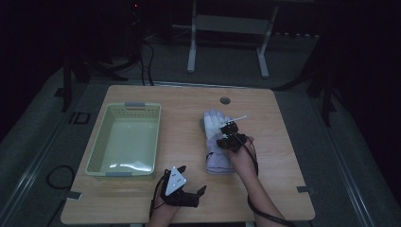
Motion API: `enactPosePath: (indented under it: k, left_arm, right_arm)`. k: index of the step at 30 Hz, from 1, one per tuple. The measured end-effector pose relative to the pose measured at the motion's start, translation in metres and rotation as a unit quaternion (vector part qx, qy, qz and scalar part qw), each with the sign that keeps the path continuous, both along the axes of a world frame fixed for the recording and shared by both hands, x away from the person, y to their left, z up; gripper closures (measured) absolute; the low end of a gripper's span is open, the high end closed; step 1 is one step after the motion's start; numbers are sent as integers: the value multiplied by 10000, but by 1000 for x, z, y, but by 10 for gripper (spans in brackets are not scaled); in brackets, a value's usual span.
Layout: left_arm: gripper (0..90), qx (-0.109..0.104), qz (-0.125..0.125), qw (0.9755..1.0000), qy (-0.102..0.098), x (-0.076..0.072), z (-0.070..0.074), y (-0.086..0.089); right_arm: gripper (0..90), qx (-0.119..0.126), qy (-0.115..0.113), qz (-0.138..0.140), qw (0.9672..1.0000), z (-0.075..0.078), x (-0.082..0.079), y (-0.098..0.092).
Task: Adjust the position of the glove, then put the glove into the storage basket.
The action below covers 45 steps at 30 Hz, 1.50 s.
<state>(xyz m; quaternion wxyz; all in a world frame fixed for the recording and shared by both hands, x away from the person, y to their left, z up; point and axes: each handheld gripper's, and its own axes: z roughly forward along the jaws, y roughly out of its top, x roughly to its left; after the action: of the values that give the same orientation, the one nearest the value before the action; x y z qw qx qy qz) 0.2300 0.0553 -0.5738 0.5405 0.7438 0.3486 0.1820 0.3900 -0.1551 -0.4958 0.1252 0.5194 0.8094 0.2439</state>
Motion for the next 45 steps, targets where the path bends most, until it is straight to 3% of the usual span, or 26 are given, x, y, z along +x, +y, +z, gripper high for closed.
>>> enactPosePath:
  k: [4,7,10,12,16,19,20,24,31,37,40,41,44,45]
  left_arm:
    - [7,-9,-6,10000,8,0,0,0]
    - [8,-10,-6,10000,8,0,0,0]
    - [8,-39,-22,10000,32,1,0,0]
    - [8,-33,-24,10000,53,1,0,0]
    - [8,-44,-15,10000,76,1,0,0]
    - [8,-58,-17,9999,81,1,0,0]
    - [8,-55,-16,10000,80,1,0,0]
    - [8,-46,-2,10000,86,2,0,0]
    - [8,-37,6,9999,99,2,0,0]
    - [7,64,18,9999,79,1,0,-2]
    - [8,111,-153,9997,144,3,1,-4]
    - [8,146,-235,9996,-49,1,3,-5]
    - [8,106,-325,9994,-48,3,7,-8]
    - [8,-80,-396,9992,12,7,13,-9]
  right_arm:
    - [736,79,23,-68,9999,-1,1,-7]
    - [666,116,-67,-39,9999,2,0,-6]
    - [589,202,-225,77,9995,5,-1,-7]
    - [479,230,-416,162,9987,7,-3,-9]
    - [374,359,-505,164,9979,13,-4,-15]
    - [224,624,-606,265,9959,17,-4,-25]
    - [196,674,-487,355,9959,18,-4,-27]
    - [137,751,-648,540,9936,21,-7,-35]
    - [143,706,-976,1012,9875,26,-14,-40]
    - [139,663,-1291,1201,9821,30,-21,-49]
    - [143,570,-1295,1215,9825,29,-23,-55]
    - [145,597,-1218,1179,9837,30,-24,-58]
    - [140,688,-1092,1001,9866,29,-24,-66]
    - [135,661,-1084,1016,9867,29,-24,-68]
